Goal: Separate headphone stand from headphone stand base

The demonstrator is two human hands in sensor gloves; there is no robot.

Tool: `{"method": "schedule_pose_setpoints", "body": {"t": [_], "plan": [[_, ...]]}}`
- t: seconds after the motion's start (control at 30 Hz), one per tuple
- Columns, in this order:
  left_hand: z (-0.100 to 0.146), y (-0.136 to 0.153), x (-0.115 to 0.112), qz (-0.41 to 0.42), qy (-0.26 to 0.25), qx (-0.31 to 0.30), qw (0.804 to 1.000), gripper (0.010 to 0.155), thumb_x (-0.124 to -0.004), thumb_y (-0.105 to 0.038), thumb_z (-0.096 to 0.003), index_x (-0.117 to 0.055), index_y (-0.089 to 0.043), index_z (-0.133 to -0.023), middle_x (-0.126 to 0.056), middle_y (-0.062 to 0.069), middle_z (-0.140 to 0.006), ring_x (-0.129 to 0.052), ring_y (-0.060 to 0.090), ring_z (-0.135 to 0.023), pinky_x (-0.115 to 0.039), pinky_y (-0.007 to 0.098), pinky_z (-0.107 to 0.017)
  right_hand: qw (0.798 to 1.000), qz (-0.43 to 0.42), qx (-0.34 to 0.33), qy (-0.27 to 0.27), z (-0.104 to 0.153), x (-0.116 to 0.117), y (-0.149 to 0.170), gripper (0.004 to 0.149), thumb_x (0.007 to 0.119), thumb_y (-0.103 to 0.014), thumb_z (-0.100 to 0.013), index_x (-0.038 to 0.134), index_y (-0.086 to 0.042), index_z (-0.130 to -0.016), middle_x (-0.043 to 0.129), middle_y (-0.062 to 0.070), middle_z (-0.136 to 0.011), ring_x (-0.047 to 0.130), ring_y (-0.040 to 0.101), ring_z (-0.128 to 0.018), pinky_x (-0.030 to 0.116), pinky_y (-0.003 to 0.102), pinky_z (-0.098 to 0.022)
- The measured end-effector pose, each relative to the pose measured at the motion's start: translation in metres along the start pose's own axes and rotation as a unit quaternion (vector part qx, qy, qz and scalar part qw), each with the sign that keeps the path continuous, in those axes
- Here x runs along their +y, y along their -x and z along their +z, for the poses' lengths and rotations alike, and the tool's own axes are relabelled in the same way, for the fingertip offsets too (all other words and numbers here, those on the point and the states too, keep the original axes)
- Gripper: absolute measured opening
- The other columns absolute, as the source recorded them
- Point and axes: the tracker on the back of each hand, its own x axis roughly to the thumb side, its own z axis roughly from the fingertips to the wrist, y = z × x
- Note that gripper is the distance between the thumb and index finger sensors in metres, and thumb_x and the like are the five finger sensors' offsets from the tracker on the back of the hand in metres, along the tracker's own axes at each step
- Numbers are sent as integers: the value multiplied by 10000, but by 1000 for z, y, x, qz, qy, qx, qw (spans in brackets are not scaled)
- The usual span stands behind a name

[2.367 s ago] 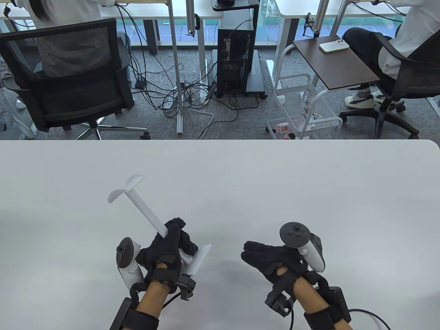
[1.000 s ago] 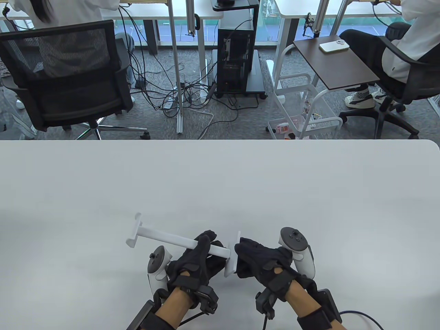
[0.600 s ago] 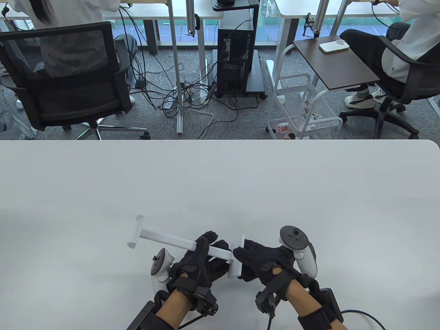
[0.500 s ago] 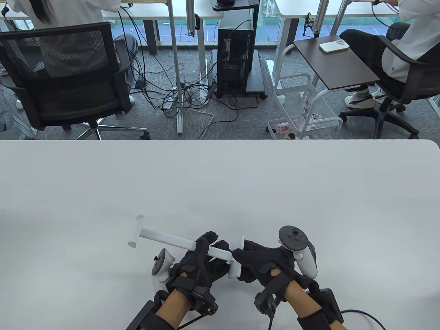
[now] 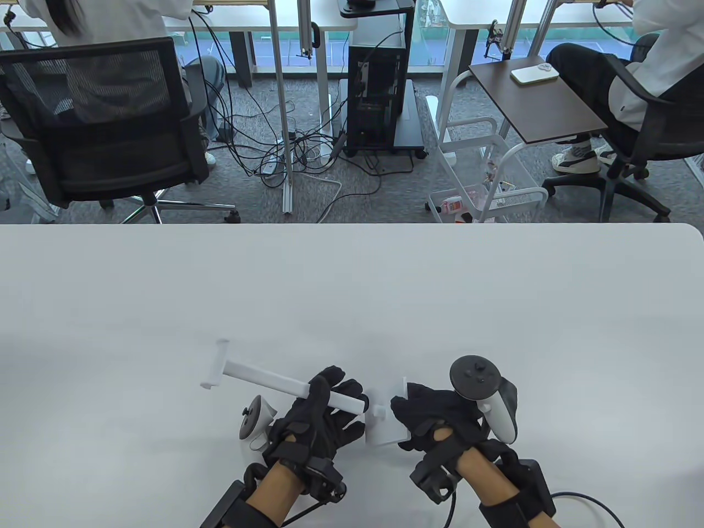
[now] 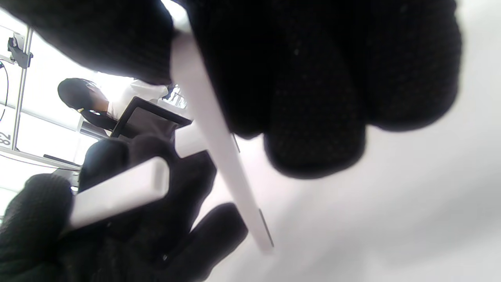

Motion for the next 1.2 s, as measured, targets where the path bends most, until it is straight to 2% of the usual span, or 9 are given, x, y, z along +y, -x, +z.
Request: {"method": "schedule_pose_setpoints", "body": {"t": [0.17, 0.23, 0.37, 0.43, 0.63, 0.8, 0.87, 1.0, 1.2], "plan": [[5, -29, 16, -178, -68, -17, 982, 553, -660, -513, -461, -646, -246, -946, -844, 103, -865, -937, 450, -783, -776, 613, -567, 999, 9, -5, 36, 1, -19, 4, 535, 832, -367, -422, 698, -46, -829, 936, 200, -507, 1046, 319, -349, 847, 533, -301], [8, -43, 25, -290, -110, -20, 950, 586, -664, -517, -456, -641, -198, -947, -916, 83, -751, -1017, 395, -646, -835, 566, -500, 999, 8, -4, 47, 1, -26, 7, 535, 831, -367, -422, 696, -50, -831, 934, 201, -510, 1043, 322, -352, 843, 535, -304], [11, -71, 42, -550, -201, -43, 810, 625, -695, -505, -439, -682, -117, -929, -1000, 15, -480, -1061, 257, -224, -915, 445, -251, 998, -24, 4, 64, 0, -45, 17, 535, 829, -367, -423, 694, -51, -833, 932, 200, -513, 1040, 322, -356, 839, 536, -307], [9, -76, 49, -637, -219, -28, 738, 637, -702, -508, -431, -682, -118, -934, -1013, -14, -432, -1056, 214, -132, -934, 398, -177, 997, -35, 9, 71, -1, -52, 22, 535, 828, -368, -424, 692, -53, -835, 932, 200, -514, 1039, 322, -357, 838, 536, -309], [4, -77, 58, -668, -227, 30, 708, 695, -772, -486, -415, -551, -180, -999, -1019, 40, -502, -1061, 228, -53, -932, 390, -106, 993, -51, 22, 100, -1, -73, 33, 537, 825, -368, -426, 686, -56, -840, 928, 201, -522, 1036, 326, -365, 833, 538, -316], [1, -72, 60, -762, -204, 85, 608, 700, -762, -474, -426, -375, -371, -1000, -996, 36, -611, -1076, 201, -82, -944, 368, -120, 990, -76, 30, 111, 0, -87, 40, 537, 823, -368, -427, 683, -59, -843, 925, 201, -528, 1033, 328, -372, 830, 540, -322], [0, -72, 62, -770, -207, 84, 598, 660, -745, -464, -432, -387, -422, -986, -992, 32, -621, -1078, 199, -92, -946, 366, -126, 989, -84, 30, 115, 1, -90, 42, 537, 822, -369, -428, 681, -59, -844, 925, 201, -529, 1033, 327, -372, 830, 540, -322], [0, -72, 66, -762, -206, 89, 608, 627, -750, -438, -436, -429, -428, -974, -993, 60, -639, -1089, 246, -155, -941, 409, -177, 988, -95, 34, 118, 1, -96, 46, 538, 821, -368, -429, 678, -61, -847, 923, 202, -533, 1031, 328, -377, 828, 541, -325], [1, -74, 68, -811, -215, 97, 536, 627, -792, -419, -420, -474, -409, -960, -991, 78, -693, -1105, 288, -389, -928, 468, -345, 985, -108, 42, 126, 2, -106, 53, 537, 819, -368, -430, 676, -65, -850, 921, 201, -540, 1028, 331, -385, 825, 541, -330]]}}
